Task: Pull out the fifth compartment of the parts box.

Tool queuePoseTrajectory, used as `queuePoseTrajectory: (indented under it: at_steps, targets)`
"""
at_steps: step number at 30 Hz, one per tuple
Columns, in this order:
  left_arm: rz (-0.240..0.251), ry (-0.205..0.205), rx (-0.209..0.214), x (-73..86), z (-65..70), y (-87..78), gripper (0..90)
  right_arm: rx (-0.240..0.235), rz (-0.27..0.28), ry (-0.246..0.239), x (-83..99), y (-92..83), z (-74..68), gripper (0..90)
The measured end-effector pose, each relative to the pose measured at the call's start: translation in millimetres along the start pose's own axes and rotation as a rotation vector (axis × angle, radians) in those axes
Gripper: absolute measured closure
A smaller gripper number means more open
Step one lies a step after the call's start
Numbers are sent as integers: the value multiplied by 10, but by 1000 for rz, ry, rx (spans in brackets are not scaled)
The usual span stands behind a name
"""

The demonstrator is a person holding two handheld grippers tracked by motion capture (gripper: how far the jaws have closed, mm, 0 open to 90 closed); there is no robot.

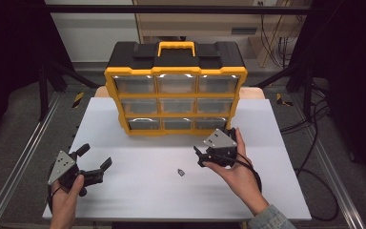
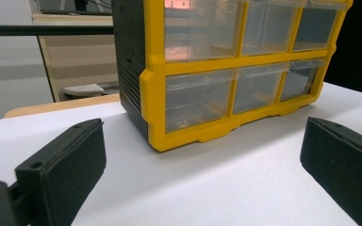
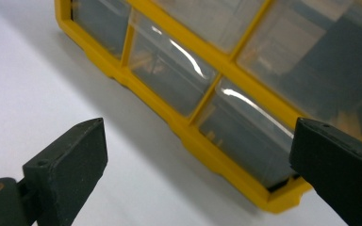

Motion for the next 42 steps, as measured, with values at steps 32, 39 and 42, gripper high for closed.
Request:
queuePoseTrajectory:
  at_steps: [32, 39, 42]
  targets:
    - [-28, 36, 43, 35, 110, 40, 6, 5, 30, -441, -598, 365, -67, 113]
    - [-33, 44, 48, 39, 125, 46, 6, 27, 28, -467, -589, 401, -46, 162]
    - [-33, 45, 49, 40, 130, 48, 6, 34, 23, -481, -581, 411, -38, 176]
Point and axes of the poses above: each handheld gripper's, and its own axes: y roughly forward along the jaws, x roughly out of its underside, z roughly to its right, the point moved 7 cm from there along y, roughly forward along the jaws, and after that the axes turned 15 degrees about z, right-handed, at the moved point
